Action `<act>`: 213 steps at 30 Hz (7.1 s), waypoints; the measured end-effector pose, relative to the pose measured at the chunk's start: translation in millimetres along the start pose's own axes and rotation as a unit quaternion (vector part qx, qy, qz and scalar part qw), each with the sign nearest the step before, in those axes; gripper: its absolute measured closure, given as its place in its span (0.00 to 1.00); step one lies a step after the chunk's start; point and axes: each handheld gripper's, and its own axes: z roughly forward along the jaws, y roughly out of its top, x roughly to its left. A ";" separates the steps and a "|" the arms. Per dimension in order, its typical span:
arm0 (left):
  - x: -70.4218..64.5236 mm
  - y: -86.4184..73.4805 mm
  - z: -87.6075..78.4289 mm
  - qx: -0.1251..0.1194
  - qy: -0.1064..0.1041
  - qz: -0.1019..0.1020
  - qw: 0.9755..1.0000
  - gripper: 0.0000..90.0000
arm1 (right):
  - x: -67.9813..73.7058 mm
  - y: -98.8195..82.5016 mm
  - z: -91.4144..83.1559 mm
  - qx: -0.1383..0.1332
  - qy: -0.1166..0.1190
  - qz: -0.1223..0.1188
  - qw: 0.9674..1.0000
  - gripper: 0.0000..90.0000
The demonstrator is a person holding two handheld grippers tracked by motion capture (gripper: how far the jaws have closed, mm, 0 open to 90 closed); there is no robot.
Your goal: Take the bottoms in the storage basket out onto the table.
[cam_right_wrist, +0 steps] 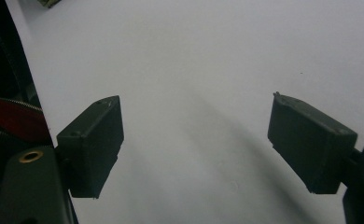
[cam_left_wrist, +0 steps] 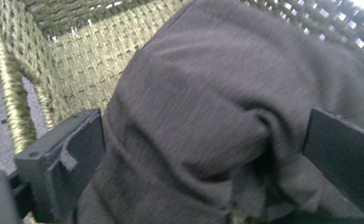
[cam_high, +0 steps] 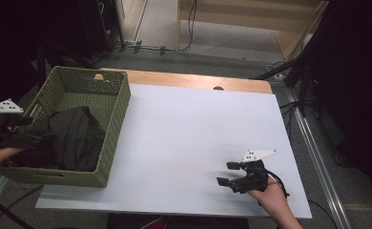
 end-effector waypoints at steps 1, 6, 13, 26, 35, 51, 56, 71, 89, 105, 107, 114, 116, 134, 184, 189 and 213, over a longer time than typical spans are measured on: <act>1.5 -1.6 0.1 -0.004 0.001 0.002 1.000 0.03 | 0.0 0.0 0.0 0.000 0.000 0.000 1.000 0.19; 3.6 -7.3 0.3 0.002 0.010 0.029 1.000 0.11 | -0.4 -0.2 0.1 0.000 0.001 0.003 1.000 0.19; 9.9 -14.3 3.8 0.023 0.026 0.026 0.999 0.15 | -0.7 -0.2 0.3 0.000 0.002 0.004 1.000 0.19; -5.4 23.2 45.9 0.043 -0.004 0.058 0.997 0.08 | -0.5 0.1 0.2 -0.001 0.005 0.005 1.000 0.19; 6.6 20.2 64.3 0.049 0.012 0.022 0.998 0.00 | 0.2 -0.3 -0.6 -0.002 0.006 0.003 1.000 0.19; 1.7 6.4 83.2 0.023 0.066 -0.019 0.997 0.23 | 0.4 0.0 -0.2 -0.002 0.006 0.004 1.000 0.19; 0.4 8.7 83.9 0.043 0.071 -0.030 0.996 0.45 | 0.8 0.1 -0.1 -0.002 0.007 0.002 1.000 0.19; -1.6 23.1 59.6 0.027 0.062 -0.094 0.993 0.70 | -0.4 1.0 0.1 -0.003 0.006 0.005 1.000 0.19; -8.4 48.2 8.2 -0.058 0.051 -0.130 0.989 0.70 | -0.3 1.0 -0.7 -0.005 0.004 0.005 1.000 0.19; -17.5 83.7 -26.7 -0.075 0.048 -0.125 0.988 0.70 | -0.7 1.1 -0.7 -0.005 0.004 0.007 1.000 0.19; -16.7 87.3 -31.7 -0.079 0.043 -0.129 0.988 0.70 | -0.8 1.1 -0.9 -0.006 0.004 0.007 1.000 0.19; -18.3 100.2 -47.8 -0.092 0.036 -0.132 0.986 0.70 | -0.9 1.1 -1.0 -0.006 0.005 0.008 1.000 0.19; -20.6 104.6 -51.9 -0.095 0.033 -0.129 0.987 0.70 | -1.1 1.1 -0.9 -0.006 0.005 0.008 1.000 0.19; -51.1 150.0 -55.7 -0.107 -0.006 -0.092 0.990 0.70 | -1.5 0.6 -1.8 -0.010 0.004 0.009 1.000 0.19; -142.4 223.2 34.8 -0.078 -0.139 -0.015 0.987 0.69 | -1.2 -15.2 -18.8 -0.026 -0.016 0.036 0.999 0.19; -151.5 223.3 45.8 -0.076 -0.150 -0.012 0.986 0.69 | -1.3 -17.2 -20.6 -0.026 -0.020 0.036 0.999 0.19; -193.1 201.9 102.1 -0.056 -0.175 -0.001 0.983 0.69 | -15.5 6.2 -15.0 -0.057 -0.047 0.056 0.996 0.19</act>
